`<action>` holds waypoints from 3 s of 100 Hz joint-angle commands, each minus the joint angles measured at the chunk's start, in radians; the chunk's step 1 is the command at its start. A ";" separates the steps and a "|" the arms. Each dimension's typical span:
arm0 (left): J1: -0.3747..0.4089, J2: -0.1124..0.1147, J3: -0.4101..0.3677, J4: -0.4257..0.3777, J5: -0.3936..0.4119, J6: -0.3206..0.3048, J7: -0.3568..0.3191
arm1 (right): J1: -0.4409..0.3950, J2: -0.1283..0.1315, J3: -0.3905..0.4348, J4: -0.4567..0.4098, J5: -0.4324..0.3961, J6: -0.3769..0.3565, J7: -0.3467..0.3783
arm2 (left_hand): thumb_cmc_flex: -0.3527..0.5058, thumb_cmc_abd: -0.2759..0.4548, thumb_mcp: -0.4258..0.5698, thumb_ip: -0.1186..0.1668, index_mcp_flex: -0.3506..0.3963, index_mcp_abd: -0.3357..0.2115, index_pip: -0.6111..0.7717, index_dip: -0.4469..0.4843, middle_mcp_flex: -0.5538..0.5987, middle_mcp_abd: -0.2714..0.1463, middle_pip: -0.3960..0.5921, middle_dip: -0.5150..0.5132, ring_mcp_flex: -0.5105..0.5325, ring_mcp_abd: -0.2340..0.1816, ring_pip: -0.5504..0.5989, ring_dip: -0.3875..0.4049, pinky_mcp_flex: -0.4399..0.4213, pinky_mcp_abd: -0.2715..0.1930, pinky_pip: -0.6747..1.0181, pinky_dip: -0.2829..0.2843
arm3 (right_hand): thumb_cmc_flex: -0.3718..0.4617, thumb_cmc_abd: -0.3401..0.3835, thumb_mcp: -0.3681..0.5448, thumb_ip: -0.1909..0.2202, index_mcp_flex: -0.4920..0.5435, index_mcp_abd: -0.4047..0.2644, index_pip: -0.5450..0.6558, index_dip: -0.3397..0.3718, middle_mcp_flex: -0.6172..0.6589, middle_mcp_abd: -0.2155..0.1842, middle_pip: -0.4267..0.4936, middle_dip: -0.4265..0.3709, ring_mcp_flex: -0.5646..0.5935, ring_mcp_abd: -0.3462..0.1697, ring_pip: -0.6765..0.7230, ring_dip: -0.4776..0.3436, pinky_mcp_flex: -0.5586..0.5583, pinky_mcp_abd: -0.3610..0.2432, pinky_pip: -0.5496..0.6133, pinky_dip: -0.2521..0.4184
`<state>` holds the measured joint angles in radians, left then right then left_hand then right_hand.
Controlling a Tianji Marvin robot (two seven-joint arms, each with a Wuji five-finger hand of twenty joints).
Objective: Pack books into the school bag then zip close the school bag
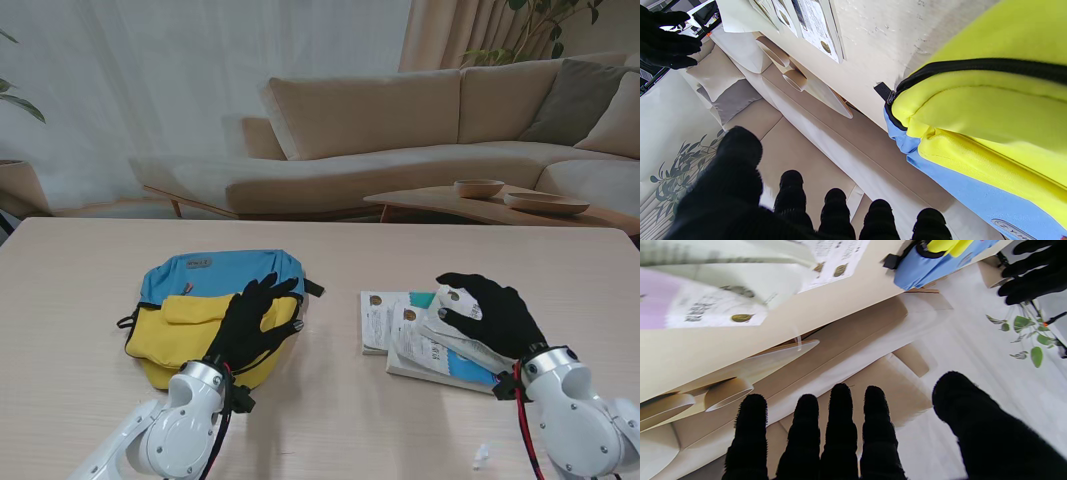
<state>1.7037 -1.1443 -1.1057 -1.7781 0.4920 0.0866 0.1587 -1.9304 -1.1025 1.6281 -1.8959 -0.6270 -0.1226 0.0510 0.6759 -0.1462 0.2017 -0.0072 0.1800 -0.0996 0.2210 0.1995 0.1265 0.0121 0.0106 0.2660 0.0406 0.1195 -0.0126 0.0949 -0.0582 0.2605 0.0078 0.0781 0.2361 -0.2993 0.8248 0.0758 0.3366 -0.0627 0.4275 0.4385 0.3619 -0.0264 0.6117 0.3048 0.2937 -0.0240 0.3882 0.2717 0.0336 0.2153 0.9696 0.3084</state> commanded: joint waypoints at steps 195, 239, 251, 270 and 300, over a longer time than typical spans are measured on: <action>-0.014 -0.002 0.017 -0.003 -0.005 0.021 -0.033 | 0.343 0.082 -0.091 0.546 -0.129 0.189 0.303 | 0.002 -0.021 0.044 0.000 -0.025 -0.004 -0.014 0.000 -0.009 -0.030 0.006 0.029 -0.021 -0.019 0.000 0.033 -0.006 -0.020 -0.016 0.037 | 0.291 -0.521 0.281 -0.189 -0.180 -0.072 -0.305 0.211 -0.022 -0.019 0.234 0.104 -0.072 -0.030 0.006 0.027 -0.041 -0.032 -0.103 -0.045; -0.008 -0.003 0.012 -0.004 0.014 0.010 -0.016 | 0.366 0.081 -0.134 0.576 -0.155 0.203 0.277 | 0.001 -0.024 0.045 -0.001 -0.025 -0.002 -0.020 0.000 -0.010 -0.025 0.006 0.027 -0.021 -0.019 0.000 0.032 -0.007 -0.020 -0.017 0.042 | 0.464 -0.622 0.459 -0.201 -0.157 0.023 0.012 0.018 0.044 -0.072 0.602 0.494 0.001 -0.032 0.450 0.230 -0.002 0.006 0.000 -0.044; -0.006 -0.003 0.010 -0.005 0.018 0.008 -0.014 | 0.366 0.077 -0.139 0.580 -0.163 0.199 0.247 | 0.001 -0.026 0.046 -0.001 -0.026 0.000 -0.022 0.000 -0.010 -0.023 0.005 0.027 -0.021 -0.019 0.000 0.032 -0.007 -0.020 -0.017 0.042 | 0.527 -0.628 0.478 -0.276 -0.133 0.033 0.072 -0.014 0.117 -0.101 0.644 0.607 0.048 -0.032 0.571 0.290 0.012 0.023 0.020 -0.043; -0.005 -0.002 0.009 -0.005 0.023 0.007 -0.013 | 0.360 0.068 -0.140 0.580 -0.158 0.199 0.192 | 0.000 -0.027 0.047 -0.001 -0.028 0.000 -0.029 0.000 -0.010 -0.023 0.004 0.024 -0.021 -0.018 -0.001 0.031 -0.007 -0.020 -0.018 0.042 | 0.606 -0.667 0.550 -0.332 -0.034 0.036 0.155 -0.058 0.320 -0.139 0.729 0.718 0.213 0.009 0.743 0.304 0.065 0.071 0.052 -0.026; -0.001 -0.002 0.007 -0.008 0.031 0.005 -0.011 | 0.302 0.043 -0.095 0.523 -0.139 0.168 0.060 | 0.002 -0.029 0.049 -0.001 -0.027 0.001 -0.035 0.001 -0.010 -0.023 0.004 0.022 -0.021 -0.018 -0.001 0.030 -0.007 -0.020 -0.018 0.041 | 0.592 -0.558 0.459 -0.326 0.286 -0.057 0.297 -0.048 0.402 -0.119 0.750 0.652 0.323 0.079 0.811 0.252 0.116 0.125 0.082 -0.007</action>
<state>1.6932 -1.1418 -1.0978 -1.7747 0.5222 0.0925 0.1617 -1.5927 -1.0442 1.5325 -1.3624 -0.7619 0.0556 0.0933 0.6759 -0.1700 0.2221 -0.0072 0.1800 -0.0996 0.2068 0.1998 0.1265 0.0121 0.0106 0.2888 0.0407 0.1198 -0.0124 0.1115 -0.0582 0.2605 0.0078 0.1079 0.6872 -0.9417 1.2654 -0.3551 0.5377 -0.0794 0.6848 0.3715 0.6516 -0.0538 1.1795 0.9596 0.5759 0.0432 1.1752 0.5361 0.1439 0.3071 1.0211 0.2812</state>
